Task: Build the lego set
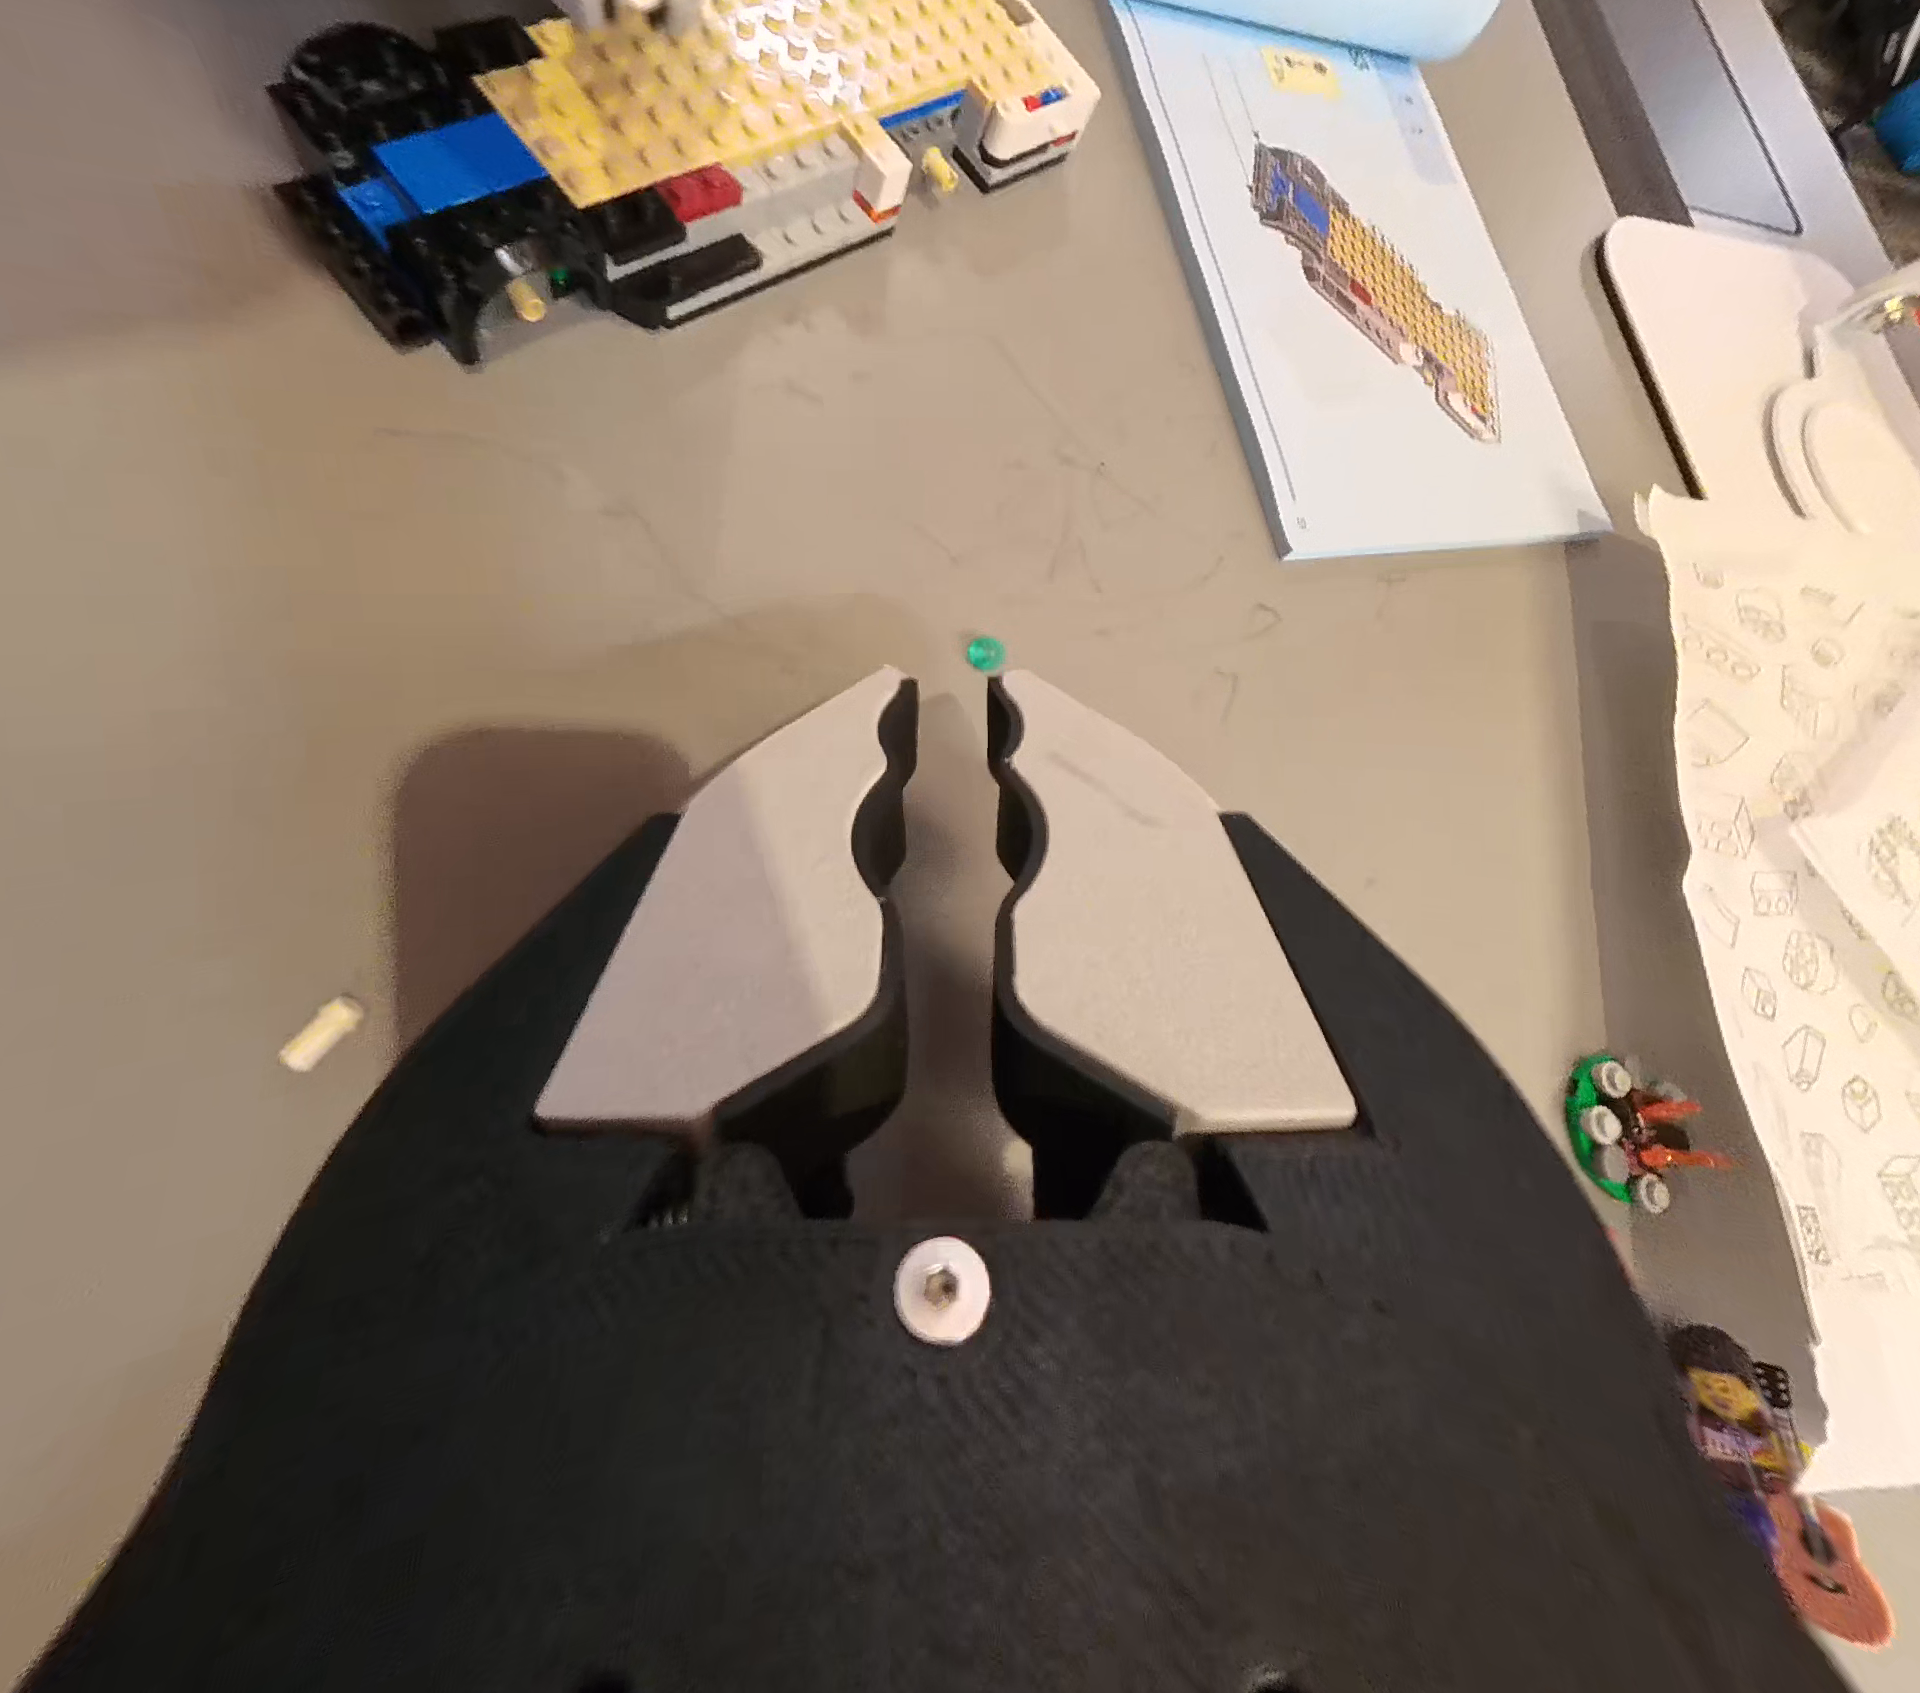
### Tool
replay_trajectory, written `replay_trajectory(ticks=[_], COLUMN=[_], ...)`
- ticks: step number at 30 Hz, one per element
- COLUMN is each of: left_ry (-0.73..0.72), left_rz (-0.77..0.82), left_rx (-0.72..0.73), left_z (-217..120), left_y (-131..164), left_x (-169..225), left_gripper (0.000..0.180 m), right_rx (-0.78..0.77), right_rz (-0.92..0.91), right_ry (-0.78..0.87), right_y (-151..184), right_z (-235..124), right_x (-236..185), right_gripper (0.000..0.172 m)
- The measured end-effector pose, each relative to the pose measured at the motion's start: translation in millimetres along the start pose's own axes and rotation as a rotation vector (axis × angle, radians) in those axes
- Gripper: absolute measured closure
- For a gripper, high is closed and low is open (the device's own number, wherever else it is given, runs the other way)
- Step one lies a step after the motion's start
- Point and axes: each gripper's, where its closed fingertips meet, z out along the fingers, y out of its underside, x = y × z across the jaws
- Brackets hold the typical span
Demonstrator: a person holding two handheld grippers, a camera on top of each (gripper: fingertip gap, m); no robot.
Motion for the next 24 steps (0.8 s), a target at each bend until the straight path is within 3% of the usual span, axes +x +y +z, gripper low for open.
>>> replay_trajectory(ticks=[24], left_ry=[0.002], left_rz=[0.000], left_rx=[-0.008], left_z=[0.5], left_y=[0.2], left_x=[1.9], left_gripper=[0.176], right_rx=[-0.079], right_rz=[0.087], right_ry=[-0.042], right_y=[4.2], right_z=[22.9], right_x=[6.5], right_gripper=[0.164])
